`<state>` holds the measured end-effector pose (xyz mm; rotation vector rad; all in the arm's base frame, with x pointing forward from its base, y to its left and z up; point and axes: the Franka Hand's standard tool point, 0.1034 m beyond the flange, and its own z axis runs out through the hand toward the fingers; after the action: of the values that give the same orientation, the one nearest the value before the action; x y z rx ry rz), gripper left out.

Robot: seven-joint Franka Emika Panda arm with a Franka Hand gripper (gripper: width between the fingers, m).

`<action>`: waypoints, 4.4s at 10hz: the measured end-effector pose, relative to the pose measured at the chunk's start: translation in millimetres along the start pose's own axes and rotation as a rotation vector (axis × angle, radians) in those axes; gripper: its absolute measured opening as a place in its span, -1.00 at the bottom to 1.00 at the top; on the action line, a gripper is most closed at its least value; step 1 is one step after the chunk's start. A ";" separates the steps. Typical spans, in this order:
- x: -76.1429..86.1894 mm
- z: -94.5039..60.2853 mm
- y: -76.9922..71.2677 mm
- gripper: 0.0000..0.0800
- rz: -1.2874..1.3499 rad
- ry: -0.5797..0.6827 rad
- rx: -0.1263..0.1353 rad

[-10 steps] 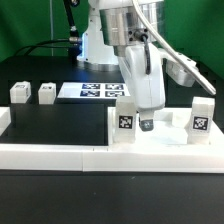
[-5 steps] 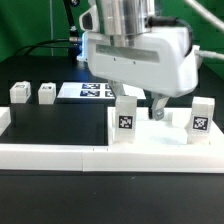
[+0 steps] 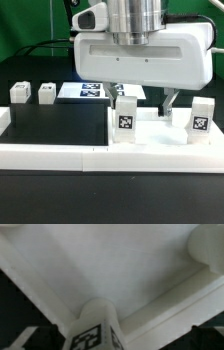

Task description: Assemble square table

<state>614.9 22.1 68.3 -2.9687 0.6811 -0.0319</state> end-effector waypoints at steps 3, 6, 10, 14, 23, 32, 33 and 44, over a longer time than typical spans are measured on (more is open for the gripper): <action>8.9 -1.6 13.0 0.62 -0.321 0.012 -0.028; 9.1 -1.8 10.2 0.62 -0.304 0.015 -0.028; 8.8 -0.7 12.1 -0.27 -0.097 0.016 -0.028; 8.6 -0.8 11.2 -0.27 0.169 0.020 -0.023; 9.4 1.4 3.4 -0.27 1.182 0.015 0.040; 15.2 0.0 9.0 -0.24 1.755 -0.039 -0.005; 14.8 -0.1 8.9 -0.23 1.761 -0.035 -0.004; 10.3 1.7 8.2 0.62 1.699 -0.009 -0.012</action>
Offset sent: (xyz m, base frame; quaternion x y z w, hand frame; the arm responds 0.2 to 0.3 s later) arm 0.0088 -0.0017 0.0150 -0.0200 0.0016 -0.2074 0.9780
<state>620.7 10.4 65.9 -1.4614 2.6991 0.1050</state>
